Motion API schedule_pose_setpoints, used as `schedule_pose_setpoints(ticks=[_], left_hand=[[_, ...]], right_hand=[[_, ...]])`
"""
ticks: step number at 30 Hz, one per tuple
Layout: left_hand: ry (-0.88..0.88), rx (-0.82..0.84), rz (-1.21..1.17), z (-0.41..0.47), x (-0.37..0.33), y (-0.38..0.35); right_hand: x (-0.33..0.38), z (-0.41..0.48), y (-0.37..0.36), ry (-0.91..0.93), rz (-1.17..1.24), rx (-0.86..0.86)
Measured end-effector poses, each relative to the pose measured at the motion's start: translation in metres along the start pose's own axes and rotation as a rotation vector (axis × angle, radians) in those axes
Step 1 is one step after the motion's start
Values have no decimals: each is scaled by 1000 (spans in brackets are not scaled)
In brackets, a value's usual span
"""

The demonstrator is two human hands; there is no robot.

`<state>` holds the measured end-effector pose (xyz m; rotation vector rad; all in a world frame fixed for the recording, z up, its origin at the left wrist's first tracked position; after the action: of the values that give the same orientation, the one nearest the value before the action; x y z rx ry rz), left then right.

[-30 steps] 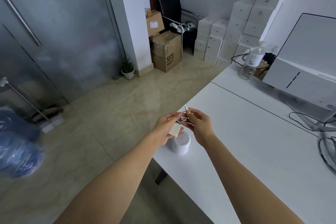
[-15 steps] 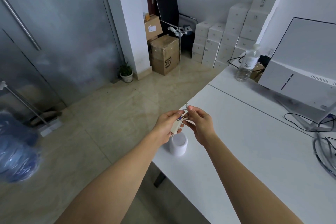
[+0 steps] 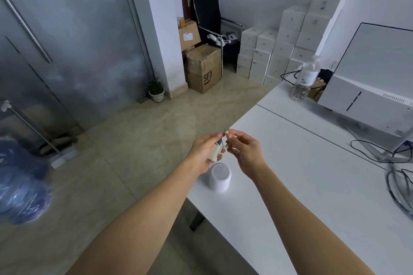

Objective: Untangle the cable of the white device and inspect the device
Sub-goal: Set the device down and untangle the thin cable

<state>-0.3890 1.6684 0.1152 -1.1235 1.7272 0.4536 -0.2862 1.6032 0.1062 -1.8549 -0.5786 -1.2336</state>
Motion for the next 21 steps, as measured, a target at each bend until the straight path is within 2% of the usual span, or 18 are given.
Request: schedule_pose_setpoints(ticks=[6,13,21], left_hand=[[58,-66,-10,1,-4,-1],[90,-44,-16,3,-5,0],[-57,-117,6,3,-9,4]], right_hand=[[5,-1,-8,6,-32,76],[8,-4,-13,17,-54,92],[3,-5,-14,29,-60,41]])
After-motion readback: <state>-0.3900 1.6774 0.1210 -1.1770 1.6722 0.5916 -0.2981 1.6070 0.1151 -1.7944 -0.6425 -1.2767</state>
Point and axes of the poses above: each hand's wrist, its own z-axis towards the middle knuckle, its own y-axis out of the back of the hand, x = y × z, the point moved 4 cm from there along z, towards the middle knuckle, and after that the axes turned 4 degrees about z, right-handed, at the moved point
